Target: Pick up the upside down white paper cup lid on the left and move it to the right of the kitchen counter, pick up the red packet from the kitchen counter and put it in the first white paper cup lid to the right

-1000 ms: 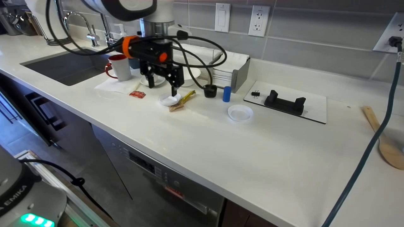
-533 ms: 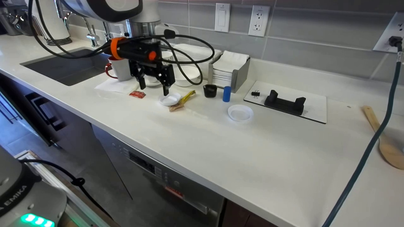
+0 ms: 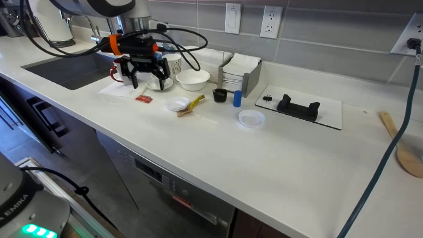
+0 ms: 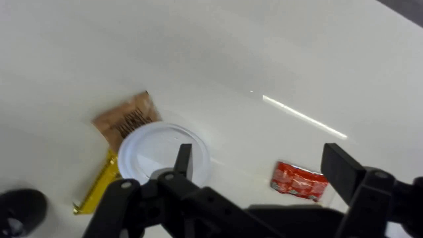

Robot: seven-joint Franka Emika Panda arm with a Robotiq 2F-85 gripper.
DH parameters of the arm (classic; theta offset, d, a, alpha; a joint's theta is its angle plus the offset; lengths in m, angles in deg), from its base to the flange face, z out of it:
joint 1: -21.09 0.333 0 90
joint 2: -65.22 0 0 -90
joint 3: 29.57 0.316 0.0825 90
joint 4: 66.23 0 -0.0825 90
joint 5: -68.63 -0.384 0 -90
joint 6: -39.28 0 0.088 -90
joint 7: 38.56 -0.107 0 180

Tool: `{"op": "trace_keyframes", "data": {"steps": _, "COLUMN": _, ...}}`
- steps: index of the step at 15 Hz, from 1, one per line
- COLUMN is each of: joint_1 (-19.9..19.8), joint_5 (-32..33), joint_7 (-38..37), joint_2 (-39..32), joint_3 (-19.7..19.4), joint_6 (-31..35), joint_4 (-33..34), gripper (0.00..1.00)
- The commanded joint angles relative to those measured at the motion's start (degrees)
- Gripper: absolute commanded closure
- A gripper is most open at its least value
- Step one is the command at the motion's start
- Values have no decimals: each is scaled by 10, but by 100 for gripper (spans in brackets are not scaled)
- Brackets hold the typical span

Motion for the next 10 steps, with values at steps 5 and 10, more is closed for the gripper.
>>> {"op": "trace_keyframes", "data": {"steps": 5, "joint_1": 49, "joint_5": 3, "joint_7": 167, "joint_2": -82, "joint_3": 24, "joint_6": 42, "joint_4": 53, "gripper": 0}}
{"op": "trace_keyframes", "data": {"steps": 10, "joint_1": 43, "joint_5": 3, "joint_7": 314, "joint_2": -120, "joint_3": 35, "joint_6": 84, "joint_4": 56, "gripper": 0}}
